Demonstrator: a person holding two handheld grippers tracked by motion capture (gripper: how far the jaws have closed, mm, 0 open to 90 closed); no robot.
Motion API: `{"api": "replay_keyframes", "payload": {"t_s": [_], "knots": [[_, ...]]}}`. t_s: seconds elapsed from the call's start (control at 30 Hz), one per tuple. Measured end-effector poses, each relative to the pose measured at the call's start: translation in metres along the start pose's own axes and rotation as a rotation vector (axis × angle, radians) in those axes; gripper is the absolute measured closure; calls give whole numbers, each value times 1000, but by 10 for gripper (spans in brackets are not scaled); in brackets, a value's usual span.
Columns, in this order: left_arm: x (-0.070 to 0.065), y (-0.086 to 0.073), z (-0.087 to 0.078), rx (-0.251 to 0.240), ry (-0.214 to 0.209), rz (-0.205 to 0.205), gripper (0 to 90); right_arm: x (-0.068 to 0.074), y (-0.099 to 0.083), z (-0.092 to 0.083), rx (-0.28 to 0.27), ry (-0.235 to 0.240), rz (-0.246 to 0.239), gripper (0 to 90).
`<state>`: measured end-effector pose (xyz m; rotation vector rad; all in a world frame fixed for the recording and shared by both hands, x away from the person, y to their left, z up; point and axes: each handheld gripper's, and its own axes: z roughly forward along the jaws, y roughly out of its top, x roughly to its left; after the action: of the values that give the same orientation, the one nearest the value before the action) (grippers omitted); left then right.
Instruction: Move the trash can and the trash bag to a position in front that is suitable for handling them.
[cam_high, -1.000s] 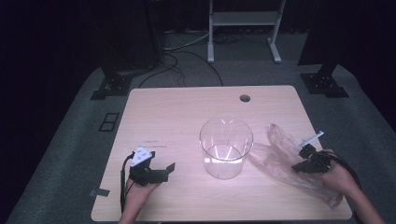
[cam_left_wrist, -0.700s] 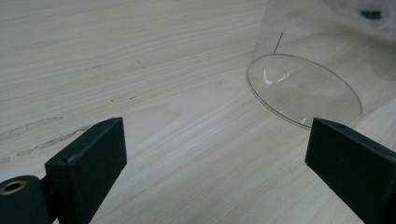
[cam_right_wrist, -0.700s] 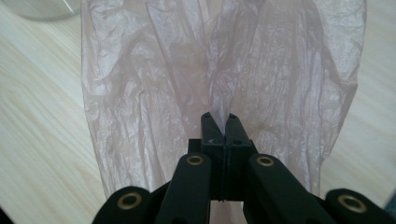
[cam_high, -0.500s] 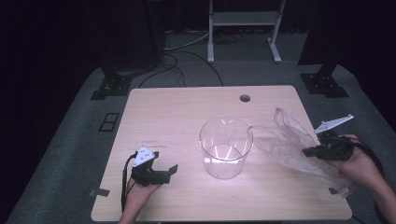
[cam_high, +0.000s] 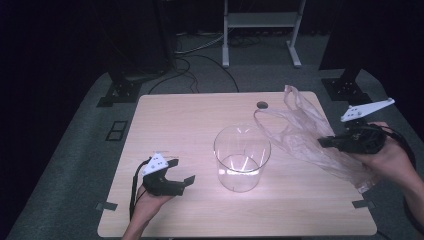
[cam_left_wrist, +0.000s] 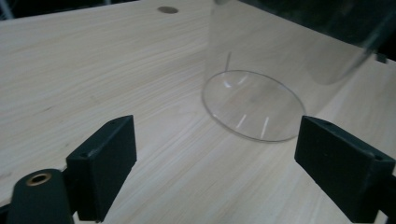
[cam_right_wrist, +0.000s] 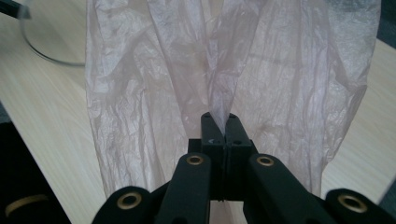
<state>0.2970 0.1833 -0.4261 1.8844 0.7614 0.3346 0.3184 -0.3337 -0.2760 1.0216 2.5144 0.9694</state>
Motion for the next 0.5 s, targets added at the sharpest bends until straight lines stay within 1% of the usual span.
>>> {"api": "replay_keyframes", "payload": {"t_s": [0.07, 0.13, 0.2, 0.23, 0.27, 0.3, 0.4, 0.47, 0.5], "knots": [[1, 4, 0, 0, -38, 10, 119, 6, 10, 2, -15, 18, -20, 897], [2, 8, -1, 1, -78, 24, 145, 12, 20, 6, -26, 35, -46, 897], [4, 13, -1, 11, -111, 39, 146, 19, 31, 11, -42, 53, -70, 896], [5, 16, -1, 14, -128, 44, 181, 26, 42, 16, -60, 74, -101, 896], [5, 19, -1, 8, -142, 45, 181, 26, 42, 16, -60, 74, -101, 896], [6, 23, -1, 2, -158, 49, 201, 29, 47, 18, -65, 81, -112, 896], [9, 37, -1, -7, -175, 55, 204, 42, 68, 30, -82, 110, -152, 896], [12, 47, -1, -16, -176, 55, 216, 49, 81, 37, -92, 125, -179, 896], [14, 49, -1, -20, -177, 53, 215, 53, 88, 42, -99, 140, -194, 896]]}}
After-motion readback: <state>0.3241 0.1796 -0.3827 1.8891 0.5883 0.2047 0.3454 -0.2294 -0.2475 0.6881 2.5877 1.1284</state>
